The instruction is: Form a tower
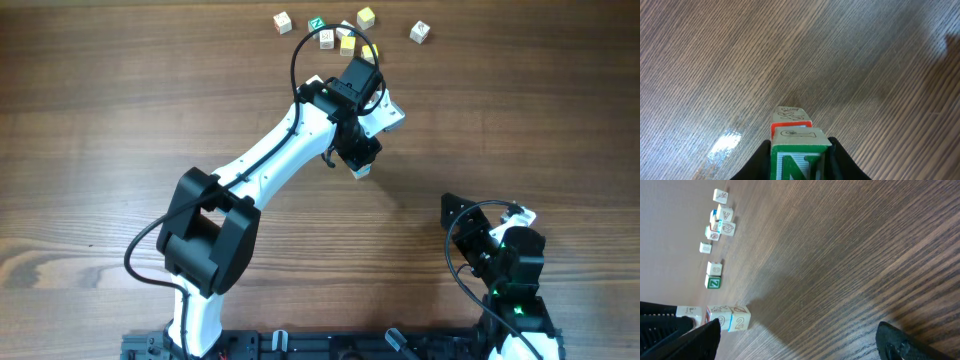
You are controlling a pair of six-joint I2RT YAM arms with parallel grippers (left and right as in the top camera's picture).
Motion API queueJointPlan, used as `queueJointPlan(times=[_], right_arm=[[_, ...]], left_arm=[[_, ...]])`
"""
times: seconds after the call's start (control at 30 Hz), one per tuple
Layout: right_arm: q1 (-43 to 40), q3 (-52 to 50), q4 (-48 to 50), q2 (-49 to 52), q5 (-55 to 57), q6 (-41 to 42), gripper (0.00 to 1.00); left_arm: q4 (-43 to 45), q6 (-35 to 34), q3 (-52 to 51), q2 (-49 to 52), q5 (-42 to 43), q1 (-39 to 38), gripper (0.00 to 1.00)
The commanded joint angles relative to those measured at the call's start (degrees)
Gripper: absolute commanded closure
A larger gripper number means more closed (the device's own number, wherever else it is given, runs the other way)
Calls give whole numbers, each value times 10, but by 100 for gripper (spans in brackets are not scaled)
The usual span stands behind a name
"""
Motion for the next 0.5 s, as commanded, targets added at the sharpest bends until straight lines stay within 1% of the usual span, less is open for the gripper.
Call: queueJointPlan(times=[0.0,0.2,0.23,0.37,0.47], right_arm=[[2,-1,2,2,0,-1,1],[2,-1,1,2,0,-1,0],[2,-1,1,2,0,-1,0],[2,-1,1,2,0,-1,0],[2,-1,1,2,0,-1,0]], left_arm=[[0,-17,-3,6,-2,-1,78],[1,-27,-3,7,-6,-1,77],[2,-27,-3,7,-6,-1,76],[5,-27,-3,7,-22,-1,65],[6,-27,-3,7,-27,-1,64]])
